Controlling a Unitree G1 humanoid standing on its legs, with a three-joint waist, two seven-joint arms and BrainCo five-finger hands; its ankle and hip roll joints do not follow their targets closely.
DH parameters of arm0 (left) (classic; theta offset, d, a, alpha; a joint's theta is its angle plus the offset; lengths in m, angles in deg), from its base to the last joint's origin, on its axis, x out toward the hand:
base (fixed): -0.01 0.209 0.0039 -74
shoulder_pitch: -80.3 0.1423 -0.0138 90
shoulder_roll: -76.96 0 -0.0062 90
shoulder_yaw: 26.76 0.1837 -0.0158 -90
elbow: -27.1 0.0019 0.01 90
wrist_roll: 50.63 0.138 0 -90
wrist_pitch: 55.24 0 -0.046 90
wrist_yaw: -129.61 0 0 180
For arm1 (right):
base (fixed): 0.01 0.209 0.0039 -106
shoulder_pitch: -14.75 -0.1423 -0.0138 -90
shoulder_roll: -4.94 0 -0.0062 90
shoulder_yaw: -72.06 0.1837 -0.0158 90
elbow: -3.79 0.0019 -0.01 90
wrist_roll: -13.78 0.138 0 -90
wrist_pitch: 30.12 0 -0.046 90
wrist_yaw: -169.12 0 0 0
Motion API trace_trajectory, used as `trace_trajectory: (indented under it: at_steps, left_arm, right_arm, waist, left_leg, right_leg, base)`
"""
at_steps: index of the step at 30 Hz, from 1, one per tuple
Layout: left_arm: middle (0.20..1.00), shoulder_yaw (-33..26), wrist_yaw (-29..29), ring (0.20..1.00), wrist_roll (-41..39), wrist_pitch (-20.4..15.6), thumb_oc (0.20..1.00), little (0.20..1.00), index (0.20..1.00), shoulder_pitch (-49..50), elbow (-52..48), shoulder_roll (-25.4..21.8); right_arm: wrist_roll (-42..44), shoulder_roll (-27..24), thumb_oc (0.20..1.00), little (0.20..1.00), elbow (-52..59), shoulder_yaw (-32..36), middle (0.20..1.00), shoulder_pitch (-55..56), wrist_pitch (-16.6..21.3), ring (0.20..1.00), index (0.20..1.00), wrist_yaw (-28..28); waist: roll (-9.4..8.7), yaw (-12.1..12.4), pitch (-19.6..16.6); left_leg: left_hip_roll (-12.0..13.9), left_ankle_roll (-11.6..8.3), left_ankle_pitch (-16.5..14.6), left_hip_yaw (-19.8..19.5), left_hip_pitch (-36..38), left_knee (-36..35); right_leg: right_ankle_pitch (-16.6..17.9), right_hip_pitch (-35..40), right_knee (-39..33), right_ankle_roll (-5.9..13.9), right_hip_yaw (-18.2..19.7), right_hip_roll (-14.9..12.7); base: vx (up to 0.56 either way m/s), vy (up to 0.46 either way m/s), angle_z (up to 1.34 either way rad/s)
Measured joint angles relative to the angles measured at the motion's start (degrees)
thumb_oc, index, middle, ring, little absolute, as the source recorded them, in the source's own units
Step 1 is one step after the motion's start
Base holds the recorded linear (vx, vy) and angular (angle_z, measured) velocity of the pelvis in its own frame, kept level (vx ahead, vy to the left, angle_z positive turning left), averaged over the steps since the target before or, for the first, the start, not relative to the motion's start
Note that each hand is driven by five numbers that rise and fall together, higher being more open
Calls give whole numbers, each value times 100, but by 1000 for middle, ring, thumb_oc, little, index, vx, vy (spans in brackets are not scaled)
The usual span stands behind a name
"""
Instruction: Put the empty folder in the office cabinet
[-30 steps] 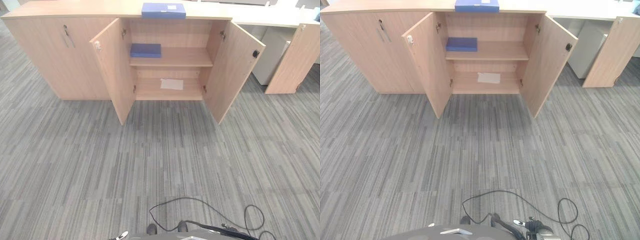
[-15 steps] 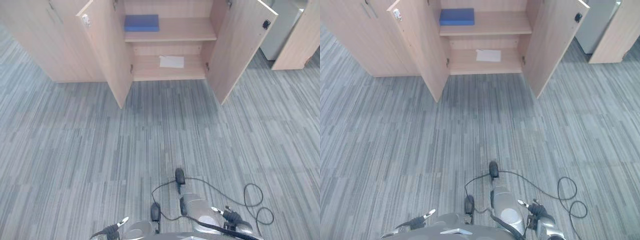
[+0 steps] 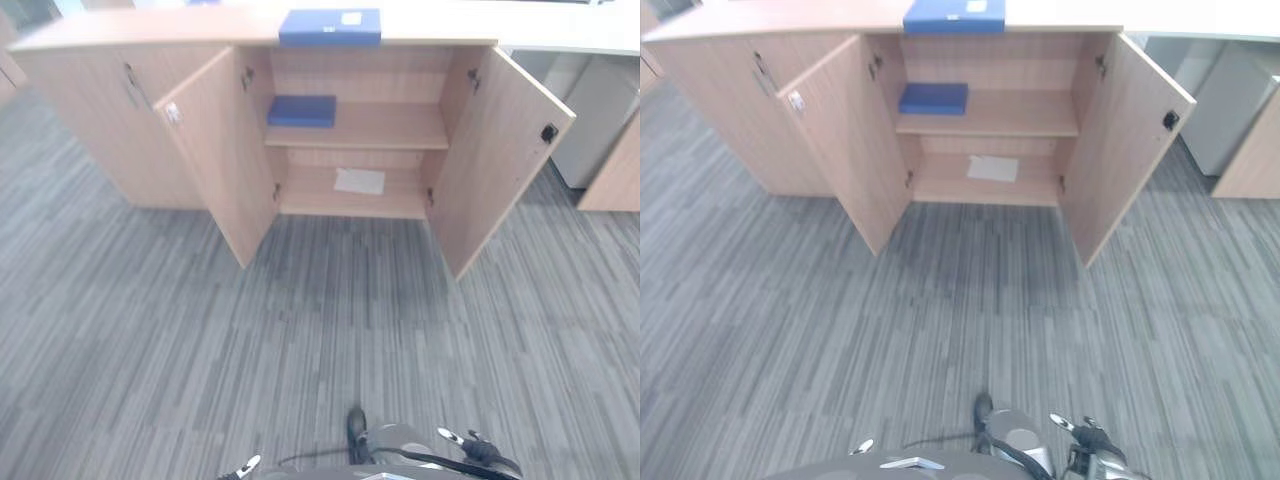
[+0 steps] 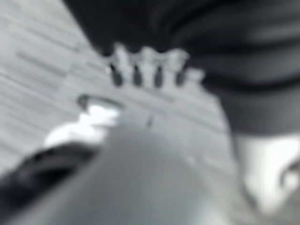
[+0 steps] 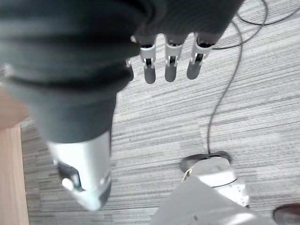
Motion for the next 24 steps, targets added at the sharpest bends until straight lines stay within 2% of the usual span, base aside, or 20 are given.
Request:
trace_trajectory:
  at_steps: [1, 2, 3, 4, 5, 6, 7, 8, 9, 11, 12, 13, 15, 16, 17, 18, 20, 22, 23, 24]
  left_arm:
    - [1000, -47, 18, 1000, 25, -5, 1000, 1000, 1000, -101, 107, -69]
    - [1000, -75, 19, 1000, 25, 10, 1000, 1000, 1000, -123, 157, -91]
    - [1000, -264, 16, 1000, 29, 63, 1000, 1000, 1000, -136, 127, -87]
    - [1000, -264, 16, 1000, 29, 63, 1000, 1000, 1000, -136, 127, -87]
    - [1000, -404, 37, 1000, 38, 61, 1000, 1000, 1000, -173, -47, -98]
    - [1000, -472, 31, 1000, 39, 59, 1000, 1000, 1000, -204, -141, -158]
    - [1000, -461, 31, 1000, 39, 68, 1000, 1000, 1000, -255, -143, -165]
    - [1000, -423, 22, 1000, 39, 100, 1000, 1000, 1000, -235, -69, -138]
    - [1000, -323, 19, 1000, 37, 135, 1000, 1000, 1000, -55, 3, -60]
    - [1000, -224, 2, 1000, 32, 113, 1000, 1000, 1000, 40, 140, 46]
    - [1000, -239, -25, 1000, 32, 109, 1000, 1000, 1000, 33, 232, 93]
    - [1000, -268, -64, 1000, 39, 112, 1000, 1000, 1000, 4, 280, 118]
    - [1000, -395, -90, 1000, 41, 109, 1000, 1000, 1000, -96, 275, 91]
    - [1000, -395, -90, 1000, 41, 109, 1000, 1000, 1000, -96, 275, 91]
    - [1000, -468, -99, 1000, 40, 98, 1000, 1000, 1000, -173, 299, -82]
    - [1000, -472, -104, 1000, 39, 72, 1000, 1000, 1000, -318, 340, -172]
    - [1000, -465, -73, 1000, 39, -68, 1000, 1000, 1000, -557, 327, -276]
    - [1000, -454, -67, 1000, 41, -124, 1000, 1000, 1000, -744, 329, -317]
    - [1000, -449, -66, 1000, 42, -181, 1000, 1000, 1000, -944, 330, -336]
    - [1000, -456, -63, 1000, 45, -227, 1000, 1000, 1000, -1027, 337, -350]
  right_arm:
    - [-45, -60, 1000, 1000, 52, 5, 1000, 54, 11, 1000, 1000, 11]
    - [-52, -113, 1000, 1000, 51, -11, 1000, 73, 7, 1000, 1000, 1]
    - [-49, -179, 1000, 1000, 179, 4, 1000, -3, 27, 1000, 1000, -24]
    - [-49, -179, 1000, 1000, 179, 4, 1000, -3, 27, 1000, 1000, -24]
    - [-49, -182, 1000, 1000, 233, 21, 1000, -150, 24, 1000, 1000, -44]
    - [-58, -122, 1000, 1000, 298, -21, 1000, -383, 33, 1000, 1000, -76]
    - [-101, -90, 1000, 1000, 311, -36, 1000, -493, 30, 1000, 1000, -70]
    - [-153, -81, 1000, 1000, 381, -155, 1000, -644, 32, 1000, 1000, -69]
    - [-171, -98, 1000, 1000, 502, -352, 1000, -784, 66, 1000, 1000, -30]
    - [-219, -169, 1000, 1000, 446, -589, 1000, -882, 151, 1000, 1000, 31]
    - [-220, -179, 1000, 1000, 440, -641, 1000, -884, 179, 1000, 1000, 48]
    - [-337, -183, 1000, 1000, 449, -671, 1000, -814, 189, 1000, 1000, 79]
    - [-435, -211, 1000, 1000, 455, -837, 1000, -568, 184, 1000, 1000, 104]
    - [-435, -211, 1000, 1000, 455, -837, 1000, -568, 184, 1000, 1000, 104]
    - [-598, -254, 1000, 1000, 452, -1068, 1000, -364, 141, 1000, 1000, 105]
    - [-606, -208, 1000, 1000, 461, -1097, 1000, -305, 121, 1000, 1000, 110]
    - [-611, -127, 1000, 1000, 459, -1085, 1000, -213, 55, 1000, 1000, 107]
    - [-613, -68, 1000, 1000, 466, -1059, 1000, -143, 24, 1000, 1000, 94]
    - [-612, -36, 1000, 1000, 532, -1055, 1000, -193, 13, 1000, 1000, 69]
    - [-612, -25, 1000, 1000, 621, -1055, 1000, -227, -22, 1000, 1000, 45]
  waist:
    - [-108, -18, -89]
    - [-65, 20, -124]
    - [-108, 81, -115]
    - [-108, 81, -115]
    - [-288, 229, 22]
    - [-489, 443, 239]
    - [-525, 537, 333]
    - [-506, 621, 446]
    - [-377, 709, 520]
    - [-170, 876, 545]
    - [-119, 905, 582]
    - [-142, 860, 617]
    - [-312, 824, 633]
    - [-312, 824, 633]
    - [-369, 653, 599]
    - [-504, 592, 588]
    - [-606, 571, 546]
    - [-596, 521, 462]
    - [-496, 497, 417]
    - [-446, 544, 417]
  left_leg:
    - [22, -175, 164, 233, -317, 658]
    - [61, -160, 355, 391, -555, 1138]
    - [2, -159, 602, 572, -1240, 2129]
    - [2, -159, 602, 572, -1240, 2129]
    - [-320, 243, 541, 756, -2064, 2786]
    - [-767, 462, 518, 866, -2809, 2310]
    - [-894, 529, 614, 922, -3182, 1816]
    - [-921, 615, 737, 1035, -3234, 774]
    - [-850, 568, 984, 1020, -3151, -957]
    - [-741, 343, 1246, 616, -2769, -2848]
    - [-689, 329, 1365, 557, -2788, -3037]
    - [-696, 386, 1406, 618, -2760, -2907]
    - [-769, 562, 1566, 925, -2549, -2410]
    - [-769, 562, 1566, 925, -2549, -2410]
    - [-850, 1039, 1971, 1176, -1808, -2623]
    - [-925, 1261, 2138, 1258, -1636, -2659]
    - [-1027, 1489, 2315, 1209, -1287, -2746]
    - [-1119, 1581, 2231, 1115, -840, -3123]
    - [-1156, 1534, 2263, 1012, -692, -3190]
    - [-1175, 1596, 2137, 856, -628, -3188]
  right_leg:
    - [-182, 186, -337, -215, 17, -32]
    - [18, 338, -545, -277, 42, -13]
    - [71, 551, -902, -521, 103, 18]
    - [71, 551, -902, -521, 103, 18]
    - [286, 745, -1234, -534, 272, -27]
    - [464, 1055, -1672, -470, 650, -35]
    - [468, 1204, -1899, -436, 706, -9]
    - [492, 1392, -2176, -371, 803, 77]
    - [519, 1762, -2461, -324, 1043, 325]
    - [481, 2112, -2640, -383, 1468, 594]
    - [454, 2296, -2709, -442, 1605, 660]
    - [404, 2533, -2706, -442, 1720, 665]
    - [303, 2876, -2701, -439, 1796, 517]
    - [303, 2876, -2701, -439, 1796, 517]
    - [41, 3353, -2567, -100, 1794, 425]
    - [-46, 3334, -2257, 43, 1779, 340]
    - [-100, 3151, -1384, 167, 1534, 306]
    - [-483, 2796, -595, 126, 1153, 187]
    - [-591, 2245, -12, 171, 874, 59]
    - [-590, 1888, 280, 213, 831, -16]
  base:
    - [262, -187, 73]
    - [308, -169, 61]
    - [207, -92, 30]
    - [246, -28, 43]
    - [268, -1, 17]
    - [401, 30, 7]
    - [439, 101, -31]
    - [609, 156, -80]
    - [610, 153, -94]
    - [454, 115, -118]
    - [365, 145, -125]
    - [298, 140, -101]
    - [290, 171, -75]
    - [487, 260, -79]
    - [385, 192, -60]
    - [506, 251, -66]
    - [299, 151, -16]
    - [247, 143, 0]
    - [234, 164, 4]
    - [365, 234, 7]
